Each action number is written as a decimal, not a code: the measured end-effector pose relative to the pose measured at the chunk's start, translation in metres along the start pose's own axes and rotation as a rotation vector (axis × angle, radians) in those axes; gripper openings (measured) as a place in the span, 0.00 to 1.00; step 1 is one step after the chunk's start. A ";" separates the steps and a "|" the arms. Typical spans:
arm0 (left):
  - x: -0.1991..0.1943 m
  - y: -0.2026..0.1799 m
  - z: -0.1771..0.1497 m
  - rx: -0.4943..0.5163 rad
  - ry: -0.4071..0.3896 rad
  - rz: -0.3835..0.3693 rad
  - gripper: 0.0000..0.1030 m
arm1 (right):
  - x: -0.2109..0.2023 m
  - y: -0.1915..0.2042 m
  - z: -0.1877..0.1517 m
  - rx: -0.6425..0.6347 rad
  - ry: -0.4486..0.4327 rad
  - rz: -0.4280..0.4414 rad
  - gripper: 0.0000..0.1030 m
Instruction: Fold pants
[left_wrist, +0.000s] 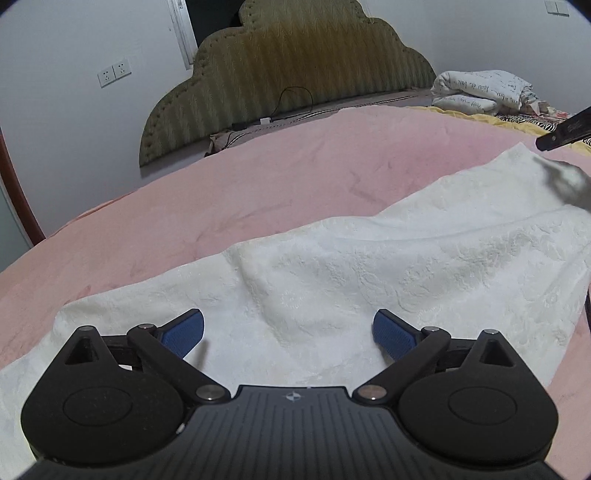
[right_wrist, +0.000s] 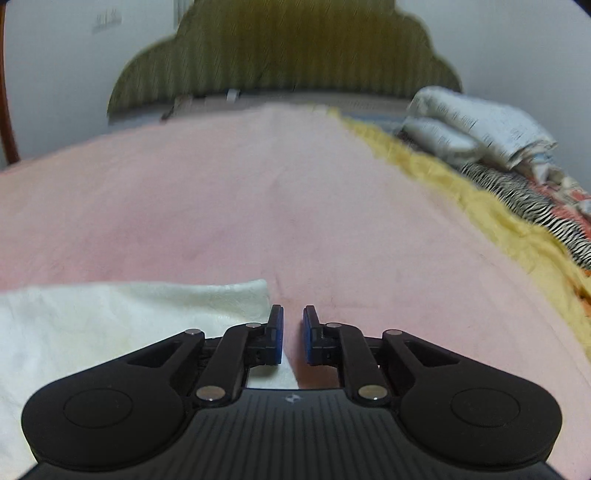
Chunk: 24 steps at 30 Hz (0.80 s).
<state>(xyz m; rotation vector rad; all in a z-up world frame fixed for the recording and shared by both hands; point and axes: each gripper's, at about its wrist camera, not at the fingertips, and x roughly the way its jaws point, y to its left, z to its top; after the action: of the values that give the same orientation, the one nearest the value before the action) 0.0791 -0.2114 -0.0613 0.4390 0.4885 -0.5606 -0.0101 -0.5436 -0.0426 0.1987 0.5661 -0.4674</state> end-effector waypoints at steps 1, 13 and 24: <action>0.001 0.000 0.000 -0.002 0.004 -0.003 0.98 | -0.013 0.002 -0.002 0.019 -0.012 0.077 0.11; 0.003 0.013 -0.004 -0.079 0.020 -0.047 1.00 | -0.088 -0.014 -0.063 0.102 -0.017 -0.124 0.67; 0.001 0.017 -0.006 -0.101 0.021 -0.055 1.00 | -0.067 -0.051 -0.109 0.803 0.115 0.406 0.67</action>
<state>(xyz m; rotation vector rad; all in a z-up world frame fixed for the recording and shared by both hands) 0.0882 -0.1959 -0.0620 0.3361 0.5478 -0.5817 -0.1356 -0.5295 -0.0983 1.0927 0.4091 -0.2649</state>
